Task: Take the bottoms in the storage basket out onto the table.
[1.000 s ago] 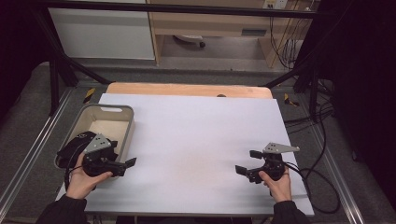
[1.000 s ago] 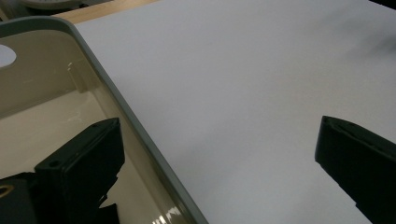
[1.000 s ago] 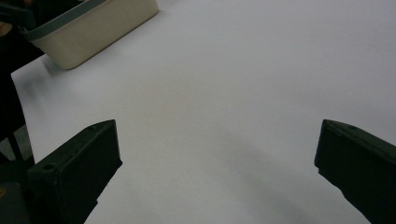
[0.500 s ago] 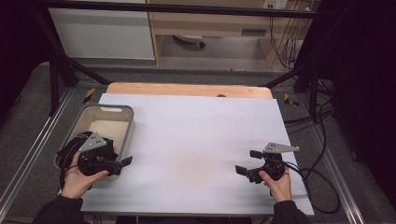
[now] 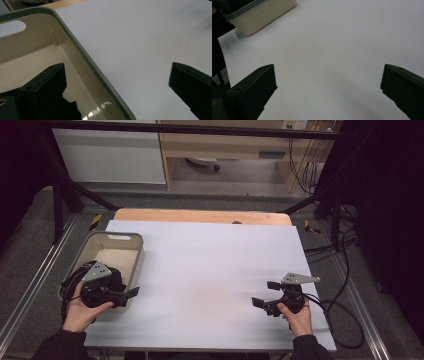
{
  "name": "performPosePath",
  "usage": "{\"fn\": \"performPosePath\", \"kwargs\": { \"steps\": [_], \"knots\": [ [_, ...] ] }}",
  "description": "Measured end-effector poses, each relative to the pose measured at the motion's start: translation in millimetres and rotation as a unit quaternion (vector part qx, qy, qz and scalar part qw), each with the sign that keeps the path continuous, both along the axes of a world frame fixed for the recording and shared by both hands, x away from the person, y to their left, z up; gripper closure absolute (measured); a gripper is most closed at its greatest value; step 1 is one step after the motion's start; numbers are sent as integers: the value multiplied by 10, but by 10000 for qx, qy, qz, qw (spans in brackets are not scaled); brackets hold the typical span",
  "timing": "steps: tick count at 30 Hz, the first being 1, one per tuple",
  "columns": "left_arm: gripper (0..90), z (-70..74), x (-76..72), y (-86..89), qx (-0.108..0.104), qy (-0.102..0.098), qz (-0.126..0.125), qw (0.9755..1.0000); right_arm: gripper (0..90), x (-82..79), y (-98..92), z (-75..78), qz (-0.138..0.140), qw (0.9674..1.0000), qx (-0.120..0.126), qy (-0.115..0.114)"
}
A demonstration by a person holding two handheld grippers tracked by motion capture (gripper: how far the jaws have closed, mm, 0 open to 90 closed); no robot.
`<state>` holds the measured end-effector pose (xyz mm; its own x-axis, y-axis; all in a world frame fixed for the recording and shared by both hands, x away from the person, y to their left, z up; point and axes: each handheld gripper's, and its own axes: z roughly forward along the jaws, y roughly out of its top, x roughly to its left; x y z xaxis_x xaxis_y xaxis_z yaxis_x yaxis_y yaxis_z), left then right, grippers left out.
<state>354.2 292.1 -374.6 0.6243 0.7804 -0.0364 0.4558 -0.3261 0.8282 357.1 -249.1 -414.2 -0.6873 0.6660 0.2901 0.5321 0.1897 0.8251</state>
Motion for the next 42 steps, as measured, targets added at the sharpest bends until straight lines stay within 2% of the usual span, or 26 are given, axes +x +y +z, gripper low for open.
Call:
{"fn": "performPosePath", "kwargs": {
  "steps": [27,42],
  "knots": [
    [12,73,-14,173,10,5,185,9998,6,-2,8,-10,16,10000,-63,12],
    [11,113,-16,287,127,33,317,9994,6,-3,12,-13,14,10000,-75,20]
  ]
}}
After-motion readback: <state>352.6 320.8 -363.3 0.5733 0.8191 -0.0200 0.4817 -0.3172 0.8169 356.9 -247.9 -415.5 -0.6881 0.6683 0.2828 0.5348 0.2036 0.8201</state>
